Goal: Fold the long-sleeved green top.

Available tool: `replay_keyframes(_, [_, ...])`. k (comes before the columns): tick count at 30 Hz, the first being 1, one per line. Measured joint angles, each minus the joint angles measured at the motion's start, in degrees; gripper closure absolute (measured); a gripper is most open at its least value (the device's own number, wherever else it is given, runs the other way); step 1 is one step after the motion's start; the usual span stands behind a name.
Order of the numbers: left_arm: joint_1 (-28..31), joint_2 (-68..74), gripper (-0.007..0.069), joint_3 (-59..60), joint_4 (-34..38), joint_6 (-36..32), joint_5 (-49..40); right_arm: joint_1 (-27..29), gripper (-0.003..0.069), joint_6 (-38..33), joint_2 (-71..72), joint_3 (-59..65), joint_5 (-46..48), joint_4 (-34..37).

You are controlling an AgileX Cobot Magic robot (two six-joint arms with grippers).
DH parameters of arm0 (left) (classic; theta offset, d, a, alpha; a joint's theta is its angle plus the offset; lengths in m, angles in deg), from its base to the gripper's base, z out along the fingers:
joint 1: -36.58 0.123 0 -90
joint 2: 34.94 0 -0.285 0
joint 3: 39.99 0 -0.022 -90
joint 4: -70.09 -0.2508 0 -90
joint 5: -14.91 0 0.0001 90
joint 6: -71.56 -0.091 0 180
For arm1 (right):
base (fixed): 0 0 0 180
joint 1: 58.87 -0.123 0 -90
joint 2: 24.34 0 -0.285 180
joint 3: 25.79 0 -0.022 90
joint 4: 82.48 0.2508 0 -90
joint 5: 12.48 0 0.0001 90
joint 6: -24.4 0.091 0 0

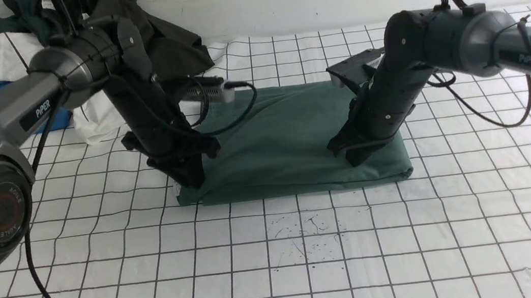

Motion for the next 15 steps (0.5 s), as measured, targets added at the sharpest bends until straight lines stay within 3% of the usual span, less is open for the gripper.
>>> replay_keyframes(5, [0.0,-2.41,0.0569,-1.11,-2.09,-0.04,0.18,0.0,0.0673,0.0,1.31,-3.56,5.24,-1.55])
replay_keyframes(9, [0.0,-7.49,0.0574,-3.54,-5.68,0.16,0.18,0.0,0.0673,0.06,6.22,-7.47,10.39,-5.74])
replay_keyframes(15, [0.06,-26.71,0.0578,-3.24,-8.62,1.5,0.0,1.87,0.0673,3.04,22.19,-9.97,13.76,-12.86])
